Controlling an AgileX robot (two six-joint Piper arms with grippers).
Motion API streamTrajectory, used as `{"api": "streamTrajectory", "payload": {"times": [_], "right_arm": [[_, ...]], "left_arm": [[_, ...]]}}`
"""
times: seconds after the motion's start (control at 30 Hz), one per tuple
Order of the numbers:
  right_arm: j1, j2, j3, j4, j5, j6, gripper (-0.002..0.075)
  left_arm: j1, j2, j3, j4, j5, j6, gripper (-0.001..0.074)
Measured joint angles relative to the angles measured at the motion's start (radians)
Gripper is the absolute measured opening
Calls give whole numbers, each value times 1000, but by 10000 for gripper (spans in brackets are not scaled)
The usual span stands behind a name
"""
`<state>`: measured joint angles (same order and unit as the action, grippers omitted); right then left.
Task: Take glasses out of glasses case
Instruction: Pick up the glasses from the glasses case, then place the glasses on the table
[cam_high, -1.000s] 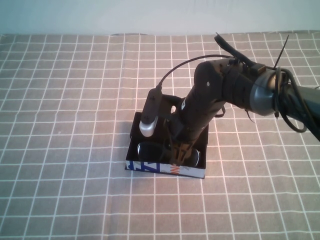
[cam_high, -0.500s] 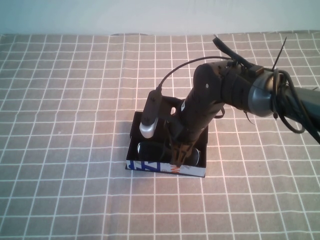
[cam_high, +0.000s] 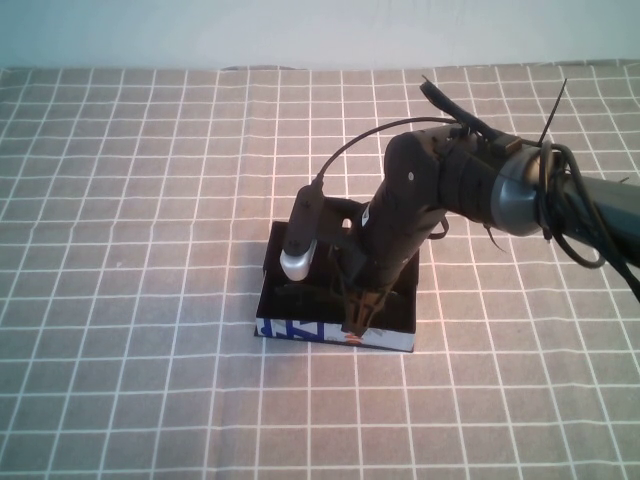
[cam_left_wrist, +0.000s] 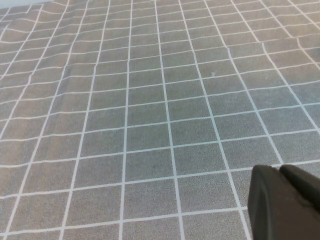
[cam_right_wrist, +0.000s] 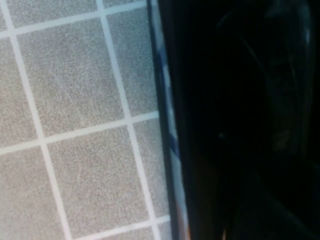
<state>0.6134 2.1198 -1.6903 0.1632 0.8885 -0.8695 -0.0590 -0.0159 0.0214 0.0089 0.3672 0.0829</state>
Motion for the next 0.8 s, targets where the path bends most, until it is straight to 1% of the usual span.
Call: {"api": "streamTrajectory", "payload": {"times": [0.1,0.13,0.23,0.37,0.43,0.57,0.7,0.8], "right_arm": [[0,0,-4,-2,-1,0,62],[0,0,-6,-2,-2,0,48],[0,-2,-6,-4,-5,3,48],[0,-36,-6,-15,-11,88,47],[0,-81,1,-23,-14,175,47],[0,-225,73,-83,-24,447,47],[-24,-375,240,-156,-53,804,46],[-65,-457,383,-163,-90,990,46]], "left_arm": [[0,0,0,0,0,0,-4],[0,0,0,0,0,0,-4],[0,0,0,0,0,0,-4],[0,0,0,0,0,0,-4],[0,0,0,0,0,0,-4],[0,0,0,0,0,0,-4],[0,0,0,0,0,0,-4],[0,0,0,0,0,0,-4]]}}
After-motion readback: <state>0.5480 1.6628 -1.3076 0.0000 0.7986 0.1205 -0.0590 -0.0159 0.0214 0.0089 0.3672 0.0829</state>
